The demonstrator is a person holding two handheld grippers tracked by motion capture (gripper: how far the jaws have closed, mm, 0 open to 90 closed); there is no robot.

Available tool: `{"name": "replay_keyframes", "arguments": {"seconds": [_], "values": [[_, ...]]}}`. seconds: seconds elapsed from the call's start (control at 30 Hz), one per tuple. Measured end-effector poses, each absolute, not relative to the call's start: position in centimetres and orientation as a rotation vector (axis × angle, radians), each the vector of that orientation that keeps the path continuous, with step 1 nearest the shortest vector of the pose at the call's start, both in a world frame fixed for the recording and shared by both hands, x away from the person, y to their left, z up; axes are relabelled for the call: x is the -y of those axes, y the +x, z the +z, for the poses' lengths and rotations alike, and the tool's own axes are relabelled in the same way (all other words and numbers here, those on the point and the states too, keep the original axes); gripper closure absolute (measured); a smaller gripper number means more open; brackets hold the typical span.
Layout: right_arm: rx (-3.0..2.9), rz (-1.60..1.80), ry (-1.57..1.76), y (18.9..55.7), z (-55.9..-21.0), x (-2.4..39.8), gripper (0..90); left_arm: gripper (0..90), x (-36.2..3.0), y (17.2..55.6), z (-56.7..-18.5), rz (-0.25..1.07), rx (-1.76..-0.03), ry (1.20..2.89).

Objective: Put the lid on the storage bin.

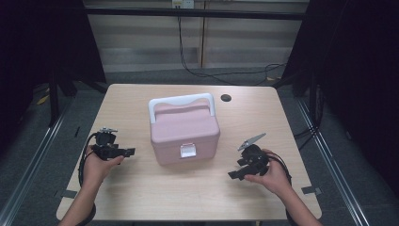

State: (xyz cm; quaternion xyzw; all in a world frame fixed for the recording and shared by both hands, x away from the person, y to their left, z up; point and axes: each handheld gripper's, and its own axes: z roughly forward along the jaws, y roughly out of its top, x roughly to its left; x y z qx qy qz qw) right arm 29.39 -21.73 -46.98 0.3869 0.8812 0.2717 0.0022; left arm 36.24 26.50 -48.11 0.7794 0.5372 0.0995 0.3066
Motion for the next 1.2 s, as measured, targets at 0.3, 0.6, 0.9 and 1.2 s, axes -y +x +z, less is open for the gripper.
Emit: {"name": "replay_keyframes", "arguments": {"seconds": [0.3,0.6,0.9,1.2], "values": [[-2.770,0.846,1.209,29.0,-48.2,22.0,30.3,21.7,-26.2,35.9,-49.0,0.256,-1.400,2.085],[-2.730,0.915,1.172,28.6,-48.6,22.4,28.3,19.6,-26.2,35.5,-49.4,0.298,-1.345,2.083],[-2.623,1.080,1.057,27.7,-49.8,23.2,27.7,15.9,-26.3,34.6,-50.3,0.388,-1.261,2.033],[-2.520,1.147,0.943,26.8,-50.9,23.5,25.8,15.9,-26.6,34.3,-51.0,0.466,-1.176,2.055]]}}
